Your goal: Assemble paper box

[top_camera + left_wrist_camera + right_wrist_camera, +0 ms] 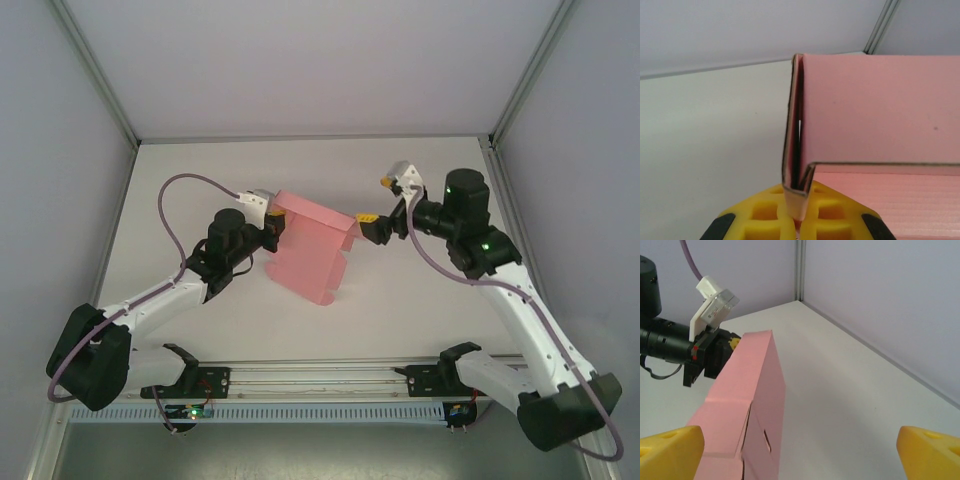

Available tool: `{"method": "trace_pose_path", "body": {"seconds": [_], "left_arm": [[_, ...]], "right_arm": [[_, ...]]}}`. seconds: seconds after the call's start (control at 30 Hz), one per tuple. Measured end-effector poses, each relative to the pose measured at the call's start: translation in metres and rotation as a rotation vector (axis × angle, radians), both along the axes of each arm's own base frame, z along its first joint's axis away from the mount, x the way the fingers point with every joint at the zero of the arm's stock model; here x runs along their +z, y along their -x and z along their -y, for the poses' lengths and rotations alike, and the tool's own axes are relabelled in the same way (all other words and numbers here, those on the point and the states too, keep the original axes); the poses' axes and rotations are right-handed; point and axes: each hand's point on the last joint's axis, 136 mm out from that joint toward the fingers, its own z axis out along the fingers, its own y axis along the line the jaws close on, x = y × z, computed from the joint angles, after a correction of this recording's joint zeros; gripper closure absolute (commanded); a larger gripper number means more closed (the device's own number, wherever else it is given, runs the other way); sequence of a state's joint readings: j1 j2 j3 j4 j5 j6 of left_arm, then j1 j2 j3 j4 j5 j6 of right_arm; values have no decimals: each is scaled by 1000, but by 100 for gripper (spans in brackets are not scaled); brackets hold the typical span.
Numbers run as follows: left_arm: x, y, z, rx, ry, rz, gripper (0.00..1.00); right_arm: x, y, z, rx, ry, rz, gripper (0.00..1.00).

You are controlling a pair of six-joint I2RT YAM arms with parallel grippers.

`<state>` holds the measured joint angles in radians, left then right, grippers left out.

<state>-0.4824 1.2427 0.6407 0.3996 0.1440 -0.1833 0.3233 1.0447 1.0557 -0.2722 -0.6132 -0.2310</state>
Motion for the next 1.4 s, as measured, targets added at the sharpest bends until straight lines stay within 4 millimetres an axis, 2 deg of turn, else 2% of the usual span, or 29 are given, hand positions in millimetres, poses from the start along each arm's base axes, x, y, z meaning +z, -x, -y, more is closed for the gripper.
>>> {"method": "trace_pose_path", "body": {"seconds": [0.07, 0.17, 0.33, 0.57, 0.7, 0.83, 1.0, 1.13, 1.27, 1.4], "left_arm": [[-2, 0, -2, 9, -7, -6, 100], [-3, -1, -3, 19, -11, -10, 100], [-6, -1, -4, 26, -12, -23, 100], [-12, 2, 0, 4, 4, -58, 100], [-23, 1, -2, 12, -11, -94, 100], [-33, 2, -4, 24, -28, -128, 100], [-34, 2, -5, 35, -27, -140, 100], [-27, 0, -3, 46, -13, -130, 100], [-23, -3, -6, 90, -6, -126, 100], [-22, -3, -11, 130, -4, -135, 100]], "right_arm": [[-3, -5, -9, 15, 23, -20, 2], [-21, -6, -21, 37, 78, -65, 2], [-55, -7, -23, 39, 180, -129, 2], [-72, -16, -37, 39, 245, -103, 2], [-71, -31, -49, -25, 269, -8, 2], [-65, -51, -55, -190, 281, 148, 2], [-56, -65, -46, -390, 252, 255, 2], [-48, -71, -35, -472, 253, 288, 2], [-50, -62, -25, -472, 293, 281, 2], [-49, -30, -7, -419, 312, 259, 2]]}}
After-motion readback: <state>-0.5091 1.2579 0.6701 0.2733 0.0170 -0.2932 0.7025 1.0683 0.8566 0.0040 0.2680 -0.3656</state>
